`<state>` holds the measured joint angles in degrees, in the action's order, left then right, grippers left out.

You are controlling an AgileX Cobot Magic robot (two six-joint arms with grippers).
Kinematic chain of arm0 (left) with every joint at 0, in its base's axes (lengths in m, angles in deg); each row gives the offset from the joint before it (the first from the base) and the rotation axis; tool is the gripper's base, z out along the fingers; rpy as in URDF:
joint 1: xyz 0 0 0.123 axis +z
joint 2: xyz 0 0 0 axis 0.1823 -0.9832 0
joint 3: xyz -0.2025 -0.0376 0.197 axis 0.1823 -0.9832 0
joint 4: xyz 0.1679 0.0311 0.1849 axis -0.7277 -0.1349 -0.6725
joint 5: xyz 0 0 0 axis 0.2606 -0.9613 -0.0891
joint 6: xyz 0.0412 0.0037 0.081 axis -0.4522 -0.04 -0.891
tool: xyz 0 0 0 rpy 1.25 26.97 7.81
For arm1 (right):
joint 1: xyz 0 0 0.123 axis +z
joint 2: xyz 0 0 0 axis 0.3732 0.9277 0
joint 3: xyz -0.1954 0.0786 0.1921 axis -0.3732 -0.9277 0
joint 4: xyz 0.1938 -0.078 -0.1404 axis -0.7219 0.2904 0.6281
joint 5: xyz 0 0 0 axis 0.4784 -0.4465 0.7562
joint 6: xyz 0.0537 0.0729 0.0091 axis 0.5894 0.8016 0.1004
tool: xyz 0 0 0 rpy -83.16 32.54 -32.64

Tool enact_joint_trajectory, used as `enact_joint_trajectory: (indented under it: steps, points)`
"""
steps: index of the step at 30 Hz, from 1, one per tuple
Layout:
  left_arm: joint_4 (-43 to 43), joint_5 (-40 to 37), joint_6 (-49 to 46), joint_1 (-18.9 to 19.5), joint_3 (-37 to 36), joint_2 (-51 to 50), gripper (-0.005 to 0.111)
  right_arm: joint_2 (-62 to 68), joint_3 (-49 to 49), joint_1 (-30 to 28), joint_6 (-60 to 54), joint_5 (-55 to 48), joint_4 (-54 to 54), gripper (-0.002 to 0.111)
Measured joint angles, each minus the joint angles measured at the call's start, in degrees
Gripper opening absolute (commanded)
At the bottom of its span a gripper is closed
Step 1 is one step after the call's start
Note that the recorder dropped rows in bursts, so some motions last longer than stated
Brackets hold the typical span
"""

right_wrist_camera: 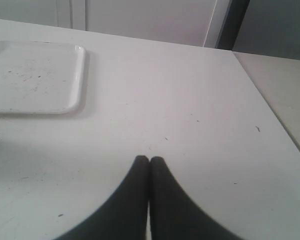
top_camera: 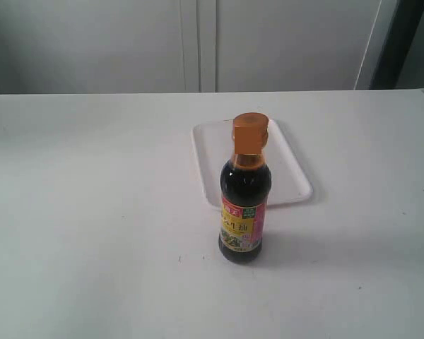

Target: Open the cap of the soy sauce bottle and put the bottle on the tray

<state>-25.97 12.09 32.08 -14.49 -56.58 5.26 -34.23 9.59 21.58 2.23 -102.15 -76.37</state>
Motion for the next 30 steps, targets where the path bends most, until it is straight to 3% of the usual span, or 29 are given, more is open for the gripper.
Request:
enact_joint_trajectory:
  steps: [18, 30]
  points:
    - [-18.0, 33.6, 10.5, 0.0, 8.2, -28.6, 0.000, 0.0, 0.0, 0.0, 0.0, 0.0, 0.0, 0.000]
    - [-28.1, 35.9, 11.3, -0.7, 11.8, -36.7, 0.000, 0.0, 0.0, 0.0, 0.0, 0.1, 0.0, 0.000]
